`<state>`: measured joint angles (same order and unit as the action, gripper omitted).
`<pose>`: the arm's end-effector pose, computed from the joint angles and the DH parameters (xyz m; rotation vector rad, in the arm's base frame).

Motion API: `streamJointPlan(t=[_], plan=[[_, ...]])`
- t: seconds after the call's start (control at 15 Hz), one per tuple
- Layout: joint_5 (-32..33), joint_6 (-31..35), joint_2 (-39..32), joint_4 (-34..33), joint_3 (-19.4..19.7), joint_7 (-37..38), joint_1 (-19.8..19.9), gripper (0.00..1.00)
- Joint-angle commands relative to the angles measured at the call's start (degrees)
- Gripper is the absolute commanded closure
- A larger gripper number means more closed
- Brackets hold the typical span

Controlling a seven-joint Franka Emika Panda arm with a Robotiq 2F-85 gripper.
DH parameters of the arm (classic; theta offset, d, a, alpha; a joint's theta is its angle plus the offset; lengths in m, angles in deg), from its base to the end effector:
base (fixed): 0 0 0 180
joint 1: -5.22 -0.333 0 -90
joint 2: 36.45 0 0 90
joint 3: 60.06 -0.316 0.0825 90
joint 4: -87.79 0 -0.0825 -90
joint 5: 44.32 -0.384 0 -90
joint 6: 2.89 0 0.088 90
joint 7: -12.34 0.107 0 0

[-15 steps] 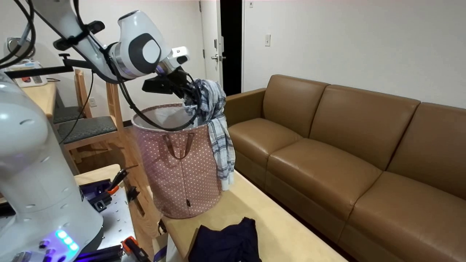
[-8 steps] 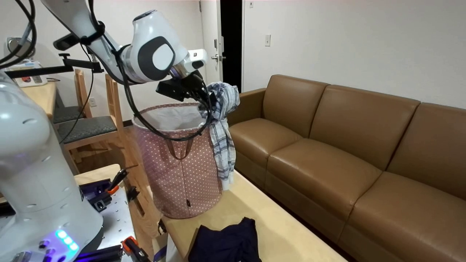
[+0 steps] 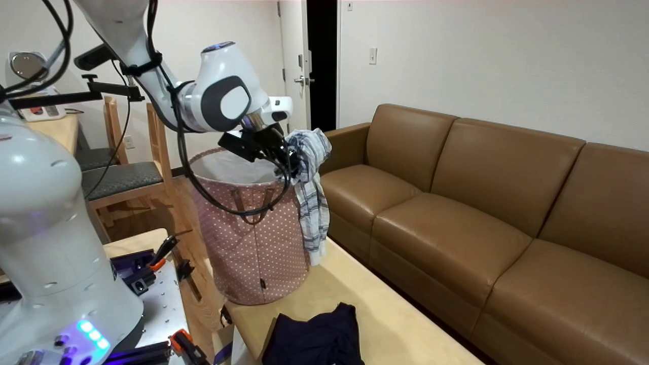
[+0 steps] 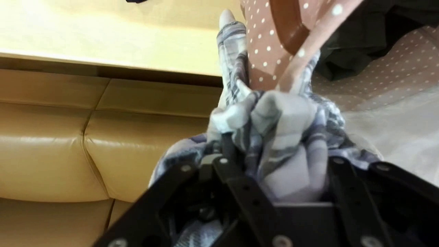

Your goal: Move the clothes from the table and put them in the laundry bag

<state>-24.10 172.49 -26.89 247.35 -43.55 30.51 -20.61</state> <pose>0.4028 0.0968 0.3041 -3.0070 -0.2780 -0.6733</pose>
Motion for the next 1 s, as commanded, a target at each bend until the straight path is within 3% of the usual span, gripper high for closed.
streamJointPlan(t=[0.0, 0.2, 0.33, 0.47, 0.6, 0.93], plan=[[3.6, -4.0, 3.6, -0.2, -1.1, 2.1, 2.7, 0.21], [9.0, -7.8, 9.2, 0.2, -3.7, 5.6, 6.6, 0.02], [12.1, -10.4, 15.6, 2.0, -5.7, 8.2, 9.4, 0.0], [12.8, -13.3, 17.9, -0.7, -5.1, 9.8, 8.2, 0.0], [13.1, -13.8, 22.1, 1.4, -5.6, 9.7, 9.1, 0.0], [13.1, -14.4, 19.4, -0.5, -1.2, 9.0, 6.7, 0.0]])
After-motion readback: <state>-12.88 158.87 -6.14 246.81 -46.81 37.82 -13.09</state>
